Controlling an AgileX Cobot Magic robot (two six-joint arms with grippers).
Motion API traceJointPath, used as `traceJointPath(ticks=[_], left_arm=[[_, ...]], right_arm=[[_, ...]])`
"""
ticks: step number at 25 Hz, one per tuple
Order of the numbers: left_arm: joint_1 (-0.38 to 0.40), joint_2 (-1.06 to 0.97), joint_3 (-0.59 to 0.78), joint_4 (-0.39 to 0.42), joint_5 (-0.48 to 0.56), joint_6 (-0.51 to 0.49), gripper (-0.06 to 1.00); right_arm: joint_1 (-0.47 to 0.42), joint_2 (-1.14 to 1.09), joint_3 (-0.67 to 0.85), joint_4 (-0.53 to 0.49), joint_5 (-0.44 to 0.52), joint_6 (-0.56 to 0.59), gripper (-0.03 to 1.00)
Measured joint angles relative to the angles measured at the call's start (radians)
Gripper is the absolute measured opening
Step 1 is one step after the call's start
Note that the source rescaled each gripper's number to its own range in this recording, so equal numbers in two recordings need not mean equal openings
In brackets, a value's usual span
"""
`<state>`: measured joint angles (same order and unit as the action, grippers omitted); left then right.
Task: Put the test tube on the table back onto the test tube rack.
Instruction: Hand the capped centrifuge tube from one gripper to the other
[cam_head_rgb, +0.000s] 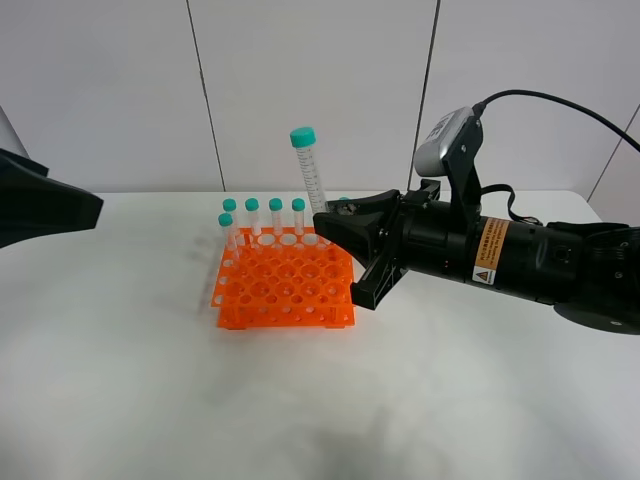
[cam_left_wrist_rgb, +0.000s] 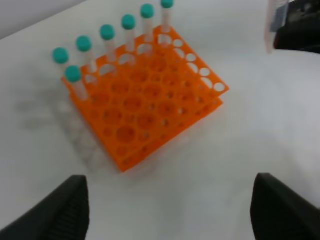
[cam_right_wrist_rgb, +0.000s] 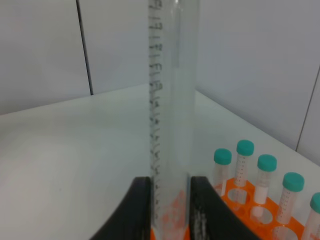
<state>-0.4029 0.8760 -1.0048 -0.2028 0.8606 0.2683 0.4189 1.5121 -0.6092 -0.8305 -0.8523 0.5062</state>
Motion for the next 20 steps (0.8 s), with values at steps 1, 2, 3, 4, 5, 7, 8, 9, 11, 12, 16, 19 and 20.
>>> traceJointPath(ticks=[1,2,3,4,5,7,8,9,11,12,16,19,20], left_arm=[[0.0,0.024,-0.01,-0.021,-0.01,0.025,1.0],[0.0,0.048,-0.02,-0.042,-0.018,0.044,1.0],[0.0,0.067,-0.032,-0.059,-0.027,0.061,1.0],[0.0,0.089,-0.045,-0.078,-0.034,0.074,1.0],[0.0,0.108,-0.059,-0.097,-0.041,0.088,1.0],[0.0,0.138,-0.085,-0.133,-0.044,0.114,1.0],[0.0,0.151,-0.096,-0.153,-0.044,0.131,1.0],[0.0,0.161,-0.105,-0.174,-0.045,0.149,1.0],[0.0,0.171,-0.12,-0.207,-0.051,0.187,1.0],[0.0,0.172,-0.121,-0.217,-0.062,0.201,1.0],[0.0,0.181,-0.121,-0.224,-0.086,0.215,1.0],[0.0,0.201,-0.123,-0.224,-0.092,0.217,0.99],[0.0,0.209,-0.123,-0.223,-0.094,0.217,0.97]], right_arm=[[0.0,0.0,0.0,0.0,0.0,0.0,0.0],[0.0,0.0,0.0,0.0,0.0,0.0,0.0],[0.0,0.0,0.0,0.0,0.0,0.0,0.0],[0.0,0.0,0.0,0.0,0.0,0.0,0.0],[0.0,0.0,0.0,0.0,0.0,0.0,0.0],[0.0,0.0,0.0,0.0,0.0,0.0,0.0],[0.0,0.0,0.0,0.0,0.0,0.0,0.0],[0.0,0.0,0.0,0.0,0.0,0.0,0.0],[0.0,0.0,0.0,0.0,0.0,0.0,0.0],[0.0,0.0,0.0,0.0,0.0,0.0,0.0],[0.0,0.0,0.0,0.0,0.0,0.0,0.0],[0.0,0.0,0.0,0.0,0.0,0.0,0.0],[0.0,0.0,0.0,0.0,0.0,0.0,0.0]])
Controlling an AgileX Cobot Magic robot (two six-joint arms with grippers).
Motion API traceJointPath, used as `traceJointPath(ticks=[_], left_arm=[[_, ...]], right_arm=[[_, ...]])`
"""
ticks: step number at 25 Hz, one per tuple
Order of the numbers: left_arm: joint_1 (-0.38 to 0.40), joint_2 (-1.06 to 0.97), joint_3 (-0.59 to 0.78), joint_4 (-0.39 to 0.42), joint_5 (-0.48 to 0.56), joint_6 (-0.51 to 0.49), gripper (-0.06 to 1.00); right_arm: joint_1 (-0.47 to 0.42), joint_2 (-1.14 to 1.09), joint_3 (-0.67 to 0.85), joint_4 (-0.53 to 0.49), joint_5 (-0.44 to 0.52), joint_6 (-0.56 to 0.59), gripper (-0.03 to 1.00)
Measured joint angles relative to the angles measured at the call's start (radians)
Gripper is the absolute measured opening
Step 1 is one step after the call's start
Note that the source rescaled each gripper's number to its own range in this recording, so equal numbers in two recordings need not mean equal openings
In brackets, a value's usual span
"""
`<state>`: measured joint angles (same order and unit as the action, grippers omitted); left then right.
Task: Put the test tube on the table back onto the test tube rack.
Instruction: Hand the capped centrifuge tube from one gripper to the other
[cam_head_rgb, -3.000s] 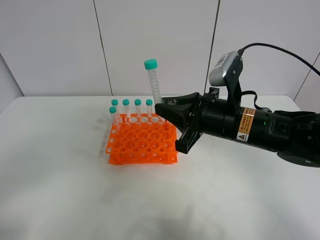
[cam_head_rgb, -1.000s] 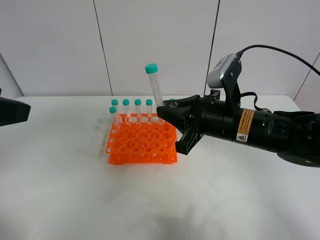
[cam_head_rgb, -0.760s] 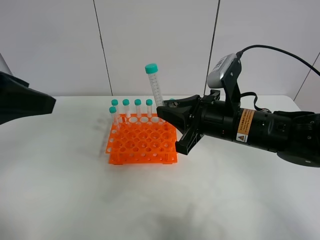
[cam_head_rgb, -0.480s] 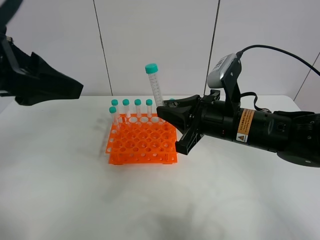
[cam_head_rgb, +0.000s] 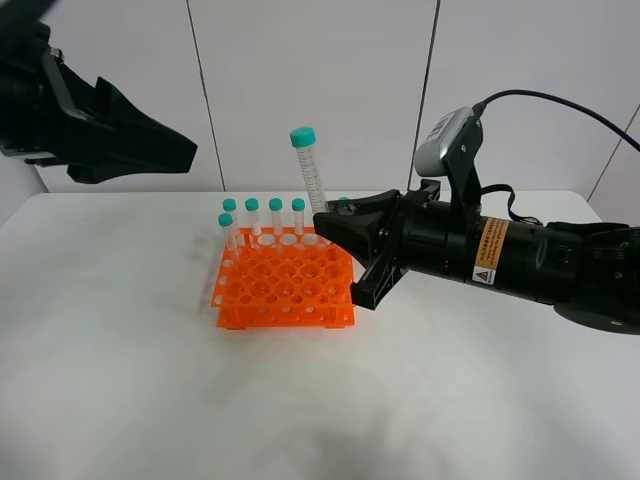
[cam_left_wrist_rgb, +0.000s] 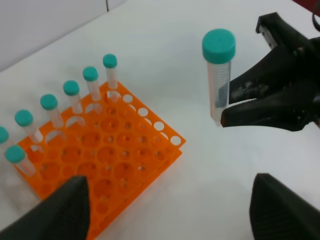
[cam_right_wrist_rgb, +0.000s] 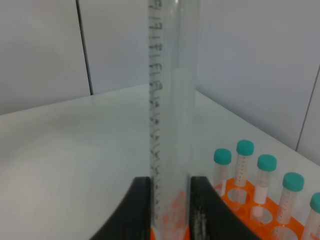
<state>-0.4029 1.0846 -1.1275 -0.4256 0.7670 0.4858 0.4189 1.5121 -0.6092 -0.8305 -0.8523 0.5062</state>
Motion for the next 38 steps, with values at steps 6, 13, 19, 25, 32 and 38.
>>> traceJointPath(ticks=[6,13,19,25,32,38], left_arm=[[-0.002,0.056,-0.003,0.0,-0.005,0.014,0.92],[-0.117,0.126,-0.028,-0.001,-0.058,0.016,0.92],[-0.168,0.207,-0.103,-0.018,-0.081,0.016,0.92],[-0.17,0.295,-0.174,-0.037,-0.079,0.017,0.92],[-0.197,0.34,-0.202,-0.043,-0.094,0.031,0.92],[-0.205,0.391,-0.236,-0.046,-0.106,0.032,0.92]], right_arm=[[0.0,0.0,0.0,0.0,0.003,0.0,0.0],[0.0,0.0,0.0,0.0,0.007,0.0,0.0],[0.0,0.0,0.0,0.0,0.008,0.0,0.0],[0.0,0.0,0.0,0.0,0.008,0.0,0.0],[0.0,0.0,0.0,0.0,0.011,0.0,0.0],[0.0,0.0,0.0,0.0,0.011,0.0,0.0]])
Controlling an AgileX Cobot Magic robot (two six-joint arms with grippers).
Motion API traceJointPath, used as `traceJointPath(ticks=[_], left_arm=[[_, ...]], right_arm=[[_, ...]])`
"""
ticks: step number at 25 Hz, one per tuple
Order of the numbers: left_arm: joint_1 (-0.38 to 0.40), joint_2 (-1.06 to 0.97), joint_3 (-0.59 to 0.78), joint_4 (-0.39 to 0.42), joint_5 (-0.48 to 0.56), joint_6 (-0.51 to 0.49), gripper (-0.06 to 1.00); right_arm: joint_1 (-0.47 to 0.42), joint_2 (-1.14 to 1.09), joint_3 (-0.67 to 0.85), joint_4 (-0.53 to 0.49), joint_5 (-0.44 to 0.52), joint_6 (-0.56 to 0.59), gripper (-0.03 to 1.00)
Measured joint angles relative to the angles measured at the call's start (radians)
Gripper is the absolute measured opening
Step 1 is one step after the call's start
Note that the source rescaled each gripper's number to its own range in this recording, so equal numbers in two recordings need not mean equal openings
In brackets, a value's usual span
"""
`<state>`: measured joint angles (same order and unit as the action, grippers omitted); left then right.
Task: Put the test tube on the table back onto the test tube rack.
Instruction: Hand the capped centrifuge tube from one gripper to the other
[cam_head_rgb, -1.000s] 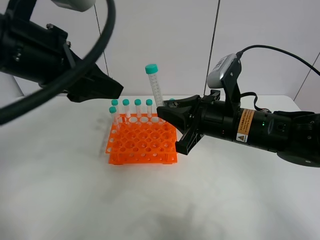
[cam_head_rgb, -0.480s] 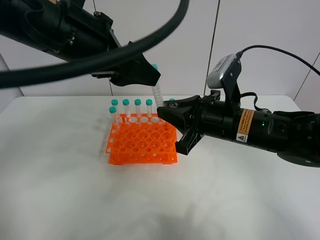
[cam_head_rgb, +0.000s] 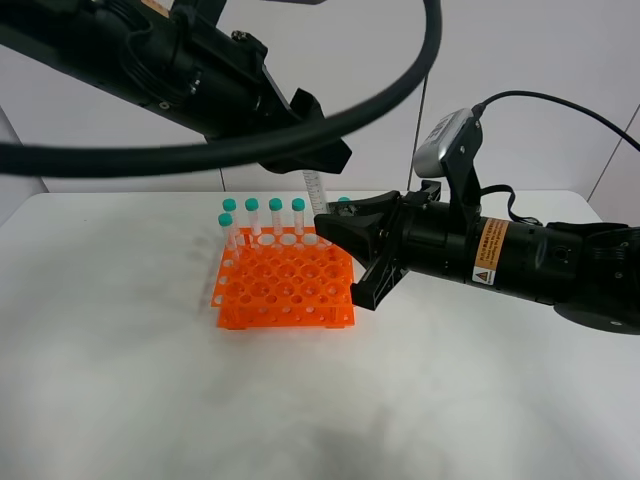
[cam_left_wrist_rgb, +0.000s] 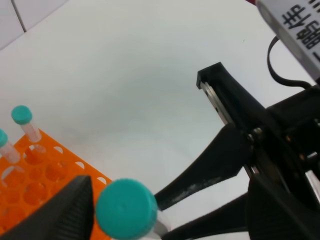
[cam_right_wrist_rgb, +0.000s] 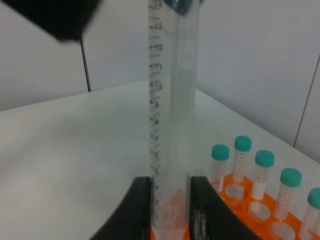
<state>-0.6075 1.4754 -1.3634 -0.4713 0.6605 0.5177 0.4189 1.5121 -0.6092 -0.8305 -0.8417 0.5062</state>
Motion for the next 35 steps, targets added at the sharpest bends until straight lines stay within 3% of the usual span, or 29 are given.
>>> traceJointPath(ticks=[8,11,13,17,18,19,35], left_arm=[[0.0,0.014,-0.003,-0.003,-0.004,0.0,0.92],[0.0,0.014,-0.003,-0.004,-0.004,0.0,0.82],[0.0,0.014,-0.003,-0.004,-0.005,0.0,0.65],[0.0,0.014,-0.003,-0.002,-0.014,0.0,0.14],[0.0,0.014,-0.003,-0.002,-0.015,0.0,0.04],[0.0,0.014,-0.003,-0.002,-0.016,0.001,0.0],[0.0,0.014,-0.003,-0.011,-0.027,0.002,0.0]], right_arm=[[0.0,0.0,0.0,0.0,0.002,0.0,0.0],[0.0,0.0,0.0,0.0,0.003,0.0,0.0],[0.0,0.0,0.0,0.0,0.003,0.0,0.0],[0.001,0.0,0.0,-0.009,0.002,0.0,0.0],[0.001,0.0,0.0,-0.011,0.001,0.0,0.0],[0.001,0.0,0.0,-0.011,0.001,0.0,0.0],[-0.002,0.0,0.0,-0.031,-0.01,0.005,0.0]])
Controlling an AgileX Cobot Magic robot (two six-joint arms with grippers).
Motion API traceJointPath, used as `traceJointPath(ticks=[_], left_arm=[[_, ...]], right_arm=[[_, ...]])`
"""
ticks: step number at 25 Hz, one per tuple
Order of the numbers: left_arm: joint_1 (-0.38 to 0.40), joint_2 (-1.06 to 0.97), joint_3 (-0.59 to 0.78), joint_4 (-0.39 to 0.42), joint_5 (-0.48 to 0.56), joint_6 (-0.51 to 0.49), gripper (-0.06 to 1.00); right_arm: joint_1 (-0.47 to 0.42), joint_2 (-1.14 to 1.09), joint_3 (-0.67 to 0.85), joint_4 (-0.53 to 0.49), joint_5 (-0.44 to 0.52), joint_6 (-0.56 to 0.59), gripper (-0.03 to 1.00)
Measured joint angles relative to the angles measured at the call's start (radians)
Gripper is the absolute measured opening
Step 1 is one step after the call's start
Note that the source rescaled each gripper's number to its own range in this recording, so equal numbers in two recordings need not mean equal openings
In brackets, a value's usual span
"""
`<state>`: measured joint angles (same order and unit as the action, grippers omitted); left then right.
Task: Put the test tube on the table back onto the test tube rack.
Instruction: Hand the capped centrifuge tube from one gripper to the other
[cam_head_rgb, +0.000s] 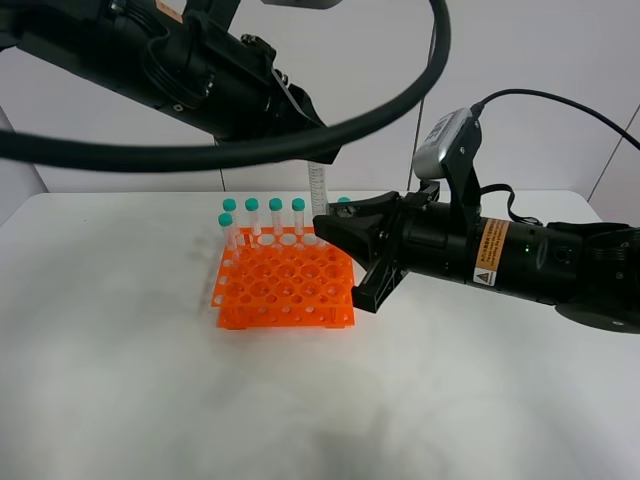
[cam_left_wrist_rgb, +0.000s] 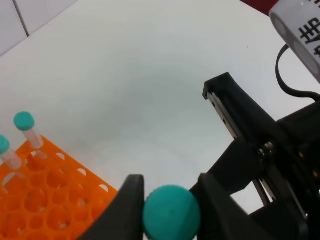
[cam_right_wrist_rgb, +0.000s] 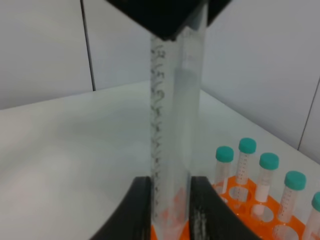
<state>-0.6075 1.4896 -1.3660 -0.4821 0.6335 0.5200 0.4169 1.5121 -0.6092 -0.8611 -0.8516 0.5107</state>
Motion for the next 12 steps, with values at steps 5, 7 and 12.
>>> traceJointPath(ticks=[5,7,12], left_arm=[[0.0,0.0,0.0,-0.011,-0.003,0.003,0.0],[0.0,0.0,0.0,-0.013,-0.003,0.003,0.0],[0.0,0.0,0.0,-0.024,-0.014,0.004,0.0]], right_arm=[[0.0,-0.002,0.0,0.0,0.0,0.003,0.0],[0.0,-0.003,0.0,0.0,0.0,0.003,0.0],[0.0,-0.005,0.0,-0.016,0.002,-0.022,0.2]])
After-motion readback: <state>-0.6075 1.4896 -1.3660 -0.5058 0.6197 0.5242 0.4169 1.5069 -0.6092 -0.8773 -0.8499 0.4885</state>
